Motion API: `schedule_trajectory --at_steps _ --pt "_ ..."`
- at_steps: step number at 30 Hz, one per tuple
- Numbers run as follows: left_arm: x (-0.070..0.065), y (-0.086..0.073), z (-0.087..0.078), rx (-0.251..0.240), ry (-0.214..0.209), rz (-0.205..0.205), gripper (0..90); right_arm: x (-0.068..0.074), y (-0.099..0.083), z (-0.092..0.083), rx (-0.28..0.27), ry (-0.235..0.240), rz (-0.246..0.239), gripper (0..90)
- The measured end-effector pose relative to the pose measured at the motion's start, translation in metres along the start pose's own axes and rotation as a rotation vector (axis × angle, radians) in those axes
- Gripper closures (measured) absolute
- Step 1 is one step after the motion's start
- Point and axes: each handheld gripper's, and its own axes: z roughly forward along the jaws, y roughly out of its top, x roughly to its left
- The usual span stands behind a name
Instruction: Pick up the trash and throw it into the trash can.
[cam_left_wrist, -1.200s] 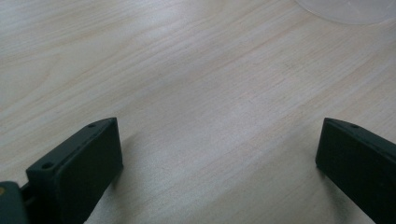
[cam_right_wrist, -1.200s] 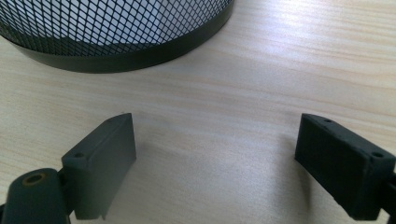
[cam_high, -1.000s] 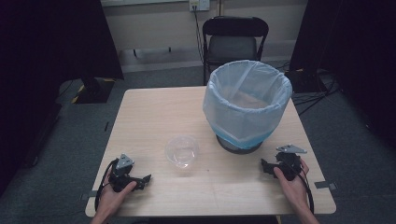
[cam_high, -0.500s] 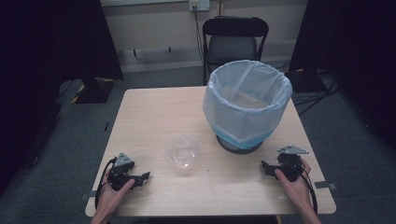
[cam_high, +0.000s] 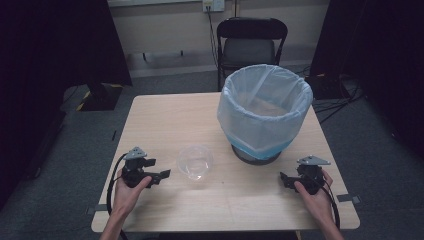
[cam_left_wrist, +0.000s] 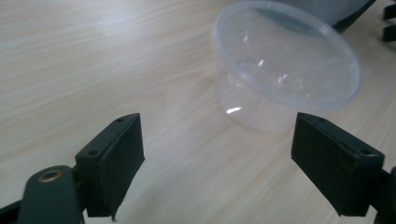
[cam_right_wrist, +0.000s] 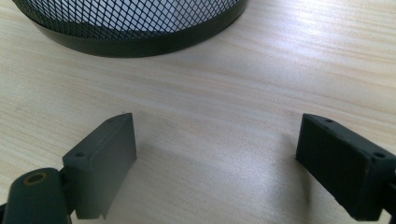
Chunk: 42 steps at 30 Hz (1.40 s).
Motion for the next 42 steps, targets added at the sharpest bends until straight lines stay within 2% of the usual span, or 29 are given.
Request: schedule_trajectory --at_steps 3,5,6,10,13,15,16,18,20,26,29,32,37,38,40,42 --pt "-0.002 0.008 0.005 -0.002 0.011 0.019 16.6 0.0 0.0 0.0 0.0 0.0 0.0 11.3" --pt "-0.002 0.015 0.009 -0.007 -0.005 0.018 16.3 0.0 0.0 0.0 0.0 0.001 -0.001 11.3" --pt "0.0 0.023 0.013 -0.025 -0.028 0.013 16.4 0.0 0.0 0.0 0.0 0.001 -0.001 11.3" --pt "0.0 0.034 0.018 -0.036 -0.053 0.009 16.6 0.0 0.0 0.0 0.0 0.001 -0.001 11.3" --pt "0.001 0.045 0.026 -0.018 -0.094 0.0 16.7 0.0 0.0 0.0 0.0 0.0 0.0 11.3" --pt "0.003 0.049 0.032 -0.023 -0.102 -0.006 17.5 0.0 0.0 0.0 0.0 0.0 0.001 11.3" --pt "0.005 0.05 0.036 -0.011 -0.119 -0.012 17.5 0.0 0.0 0.0 0.0 0.0 0.001 11.3" --pt "0.007 0.051 0.047 0.005 -0.147 -0.029 16.3 0.0 0.0 0.0 0.0 0.0 0.001 11.3" --pt "0.006 0.051 0.05 0.007 -0.153 -0.03 16.2 0.0 0.0 0.0 0.0 0.0 0.001 11.3" --pt "0.006 0.049 0.072 0.086 -0.206 -0.046 16.1 0.0 0.0 0.0 0.0 0.0 0.001 11.3" --pt "0.005 0.048 0.077 0.108 -0.21 -0.034 16.1 0.0 0.0 0.0 0.0 0.0 0.001 11.3" --pt "0.004 0.047 0.081 0.107 -0.229 -0.043 15.8 0.0 0.0 0.0 0.0 0.0 0.001 11.3" --pt "0.002 0.043 0.089 0.107 -0.292 -0.073 14.9 0.0 0.0 0.0 0.0 0.0 0.001 11.3" --pt "0.0 0.043 0.09 0.102 -0.289 -0.078 13.8 0.0 0.0 0.0 0.0 0.0 0.0 11.3" --pt "-0.003 0.042 0.089 0.085 -0.265 -0.057 13.7 0.0 0.0 0.0 0.001 0.001 0.0 11.3" --pt "-0.003 0.043 0.087 0.08 -0.255 -0.053 15.1 0.0 0.0 0.0 0.0 0.0 0.0 11.3"
